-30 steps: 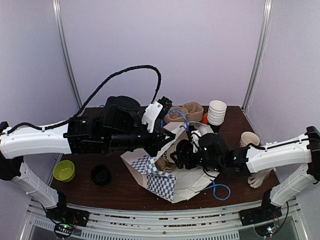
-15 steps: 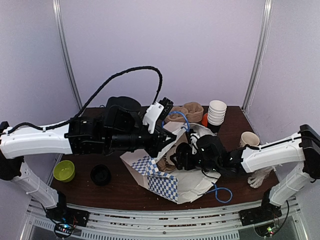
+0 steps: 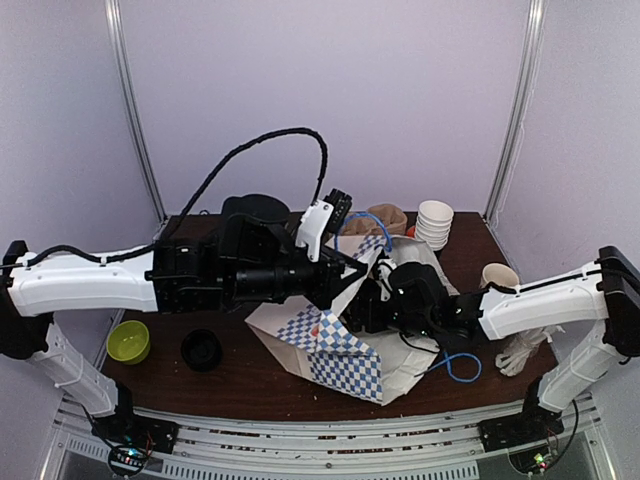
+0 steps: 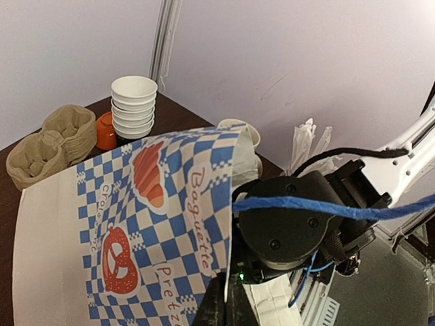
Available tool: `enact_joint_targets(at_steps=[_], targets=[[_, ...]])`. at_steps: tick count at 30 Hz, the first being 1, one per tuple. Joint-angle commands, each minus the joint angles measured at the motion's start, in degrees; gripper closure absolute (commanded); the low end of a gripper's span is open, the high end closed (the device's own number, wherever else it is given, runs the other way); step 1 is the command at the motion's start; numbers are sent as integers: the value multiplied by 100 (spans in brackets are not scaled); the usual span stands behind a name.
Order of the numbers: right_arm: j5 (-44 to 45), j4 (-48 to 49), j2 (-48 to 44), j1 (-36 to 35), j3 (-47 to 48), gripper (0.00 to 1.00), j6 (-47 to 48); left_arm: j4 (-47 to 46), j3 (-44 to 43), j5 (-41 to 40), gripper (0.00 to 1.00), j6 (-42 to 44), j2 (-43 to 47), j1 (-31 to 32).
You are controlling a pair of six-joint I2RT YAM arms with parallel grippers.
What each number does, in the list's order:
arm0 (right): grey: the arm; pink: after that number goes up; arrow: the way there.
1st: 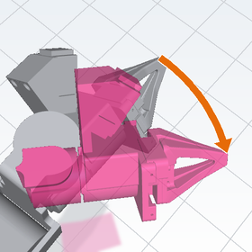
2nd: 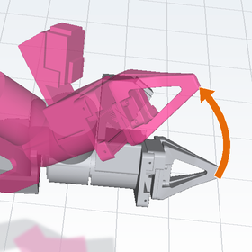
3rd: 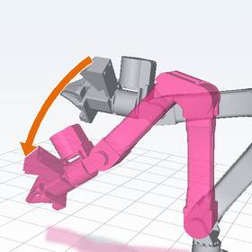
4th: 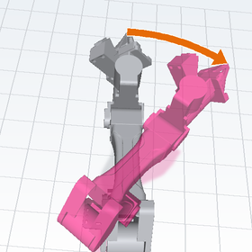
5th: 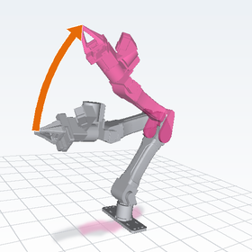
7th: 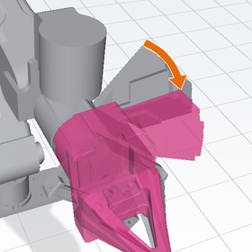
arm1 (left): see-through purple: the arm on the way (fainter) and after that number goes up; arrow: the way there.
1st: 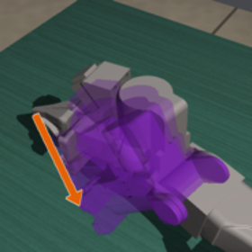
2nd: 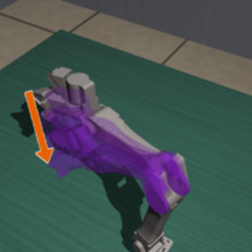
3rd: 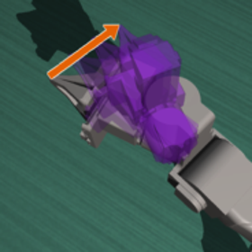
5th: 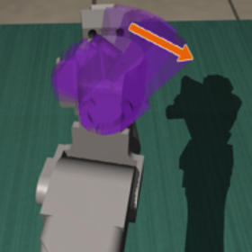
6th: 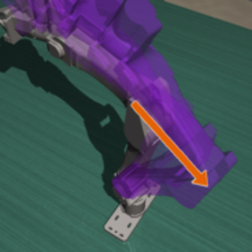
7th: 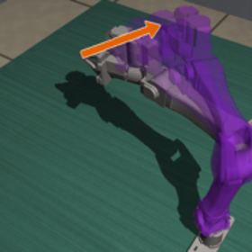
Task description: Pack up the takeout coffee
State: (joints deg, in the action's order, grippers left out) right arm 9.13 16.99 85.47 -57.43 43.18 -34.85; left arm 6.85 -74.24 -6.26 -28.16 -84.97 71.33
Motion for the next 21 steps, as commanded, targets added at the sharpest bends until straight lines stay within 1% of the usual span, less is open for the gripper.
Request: enact_joint_targets(at_steps=[1, 7, 11, 15, 17, 21], targets=[[144, -912, -248, 27, 343, 23, 241, -1262, 98, 162, 100, -423, 52, -67], [68, -2062, -529, 27, 701, 22, 550, -2123, 498, 464, 100, -1099, 209, -226], [-139, -2861, -477, 27, 1056, 21, 751, -2881, 1009, 689, 100, -1625, 372, -382], [-350, -3681, -226, 29, 1457, 21, 1017, -3605, 1554, 826, 100, -2113, 587, -556], [-422, -4073, -60, 25, 1709, 21, 1127, -3819, 1795, 854, 100, -2300, 701, -632], [-710, -4456, 223, 22, 2210, 21, 1318, -4149, 2275, 831, 100, -2638, 1024, -774]])
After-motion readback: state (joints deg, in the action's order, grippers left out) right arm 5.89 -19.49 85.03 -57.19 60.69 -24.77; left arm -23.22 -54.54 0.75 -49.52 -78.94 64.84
